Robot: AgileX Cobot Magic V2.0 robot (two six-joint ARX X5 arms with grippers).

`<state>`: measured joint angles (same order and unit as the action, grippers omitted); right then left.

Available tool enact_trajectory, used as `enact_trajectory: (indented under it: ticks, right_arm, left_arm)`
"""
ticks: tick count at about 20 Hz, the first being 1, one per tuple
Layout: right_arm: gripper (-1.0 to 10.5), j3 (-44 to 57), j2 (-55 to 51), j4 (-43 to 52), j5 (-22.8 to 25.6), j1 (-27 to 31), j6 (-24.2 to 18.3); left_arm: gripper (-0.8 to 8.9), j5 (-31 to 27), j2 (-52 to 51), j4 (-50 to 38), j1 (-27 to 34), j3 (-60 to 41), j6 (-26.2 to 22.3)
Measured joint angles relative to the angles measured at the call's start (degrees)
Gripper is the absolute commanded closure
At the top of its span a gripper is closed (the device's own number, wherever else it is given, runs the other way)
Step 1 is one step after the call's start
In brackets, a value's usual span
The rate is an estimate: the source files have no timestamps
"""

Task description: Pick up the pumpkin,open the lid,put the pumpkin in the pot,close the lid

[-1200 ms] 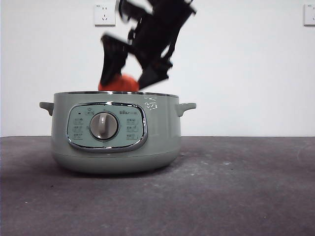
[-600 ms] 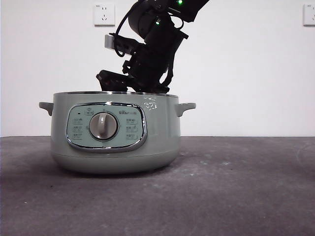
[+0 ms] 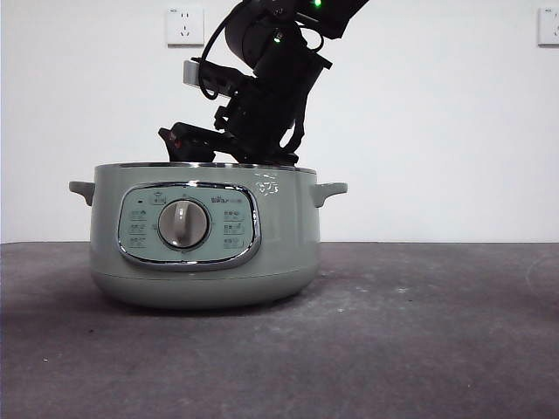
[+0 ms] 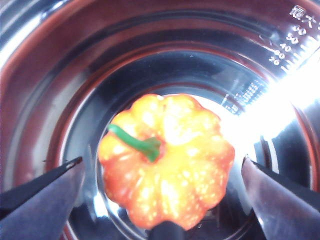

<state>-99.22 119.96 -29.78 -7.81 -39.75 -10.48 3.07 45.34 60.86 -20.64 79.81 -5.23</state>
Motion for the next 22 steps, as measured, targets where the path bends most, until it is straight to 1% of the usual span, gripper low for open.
enact_trajectory:
  ticks: [3, 6, 7, 11, 14, 16, 19, 22]
  right_arm:
    - [4.0, 0.0, -2.54, -0.63, 2.93, -0.04, 0.13]
    - [4.0, -0.2, -13.07, -2.01, 10.8, 0.59, 0.28]
    - [4.1, -0.48, -17.09, -3.41, 12.44, 0.98, 0.96]
    - [4.1, -0.63, -30.82, -12.24, 12.52, 2.97, 3.87]
    - [4.1, -0.63, -38.62, -17.44, 12.31, 2.64, 4.28]
    - [4.1, -0.63, -43.45, -21.66, 10.62, 2.64, 4.87]
    - [4.1, -0.63, -46.62, -24.94, 7.43, 2.64, 6.1]
    - [4.1, -0.63, -48.68, -27.26, 6.43, 2.64, 6.71]
  left_arm:
    - [8.22, 0.11, 0.07, -0.07, 0.0, 0.0, -0.02]
    - [8.22, 0.17, 1.88, -2.08, 0.0, 0.0, -0.13]
    - [8.22, 0.33, 3.08, -3.1, 0.0, 0.0, -0.28]
    - [8.22, 4.87, 10.49, -8.92, -0.02, 0.0, -0.42]
    - [8.22, 6.71, 16.35, -14.32, 0.02, 0.0, -1.22]
    - [8.22, 8.55, 20.83, -17.55, 0.0, 0.0, -1.27]
    - [8.22, 9.22, 25.16, -20.46, -0.11, 0.0, -1.49]
    - [8.22, 8.96, 29.2, -23.39, -0.5, 0.0, -1.66]
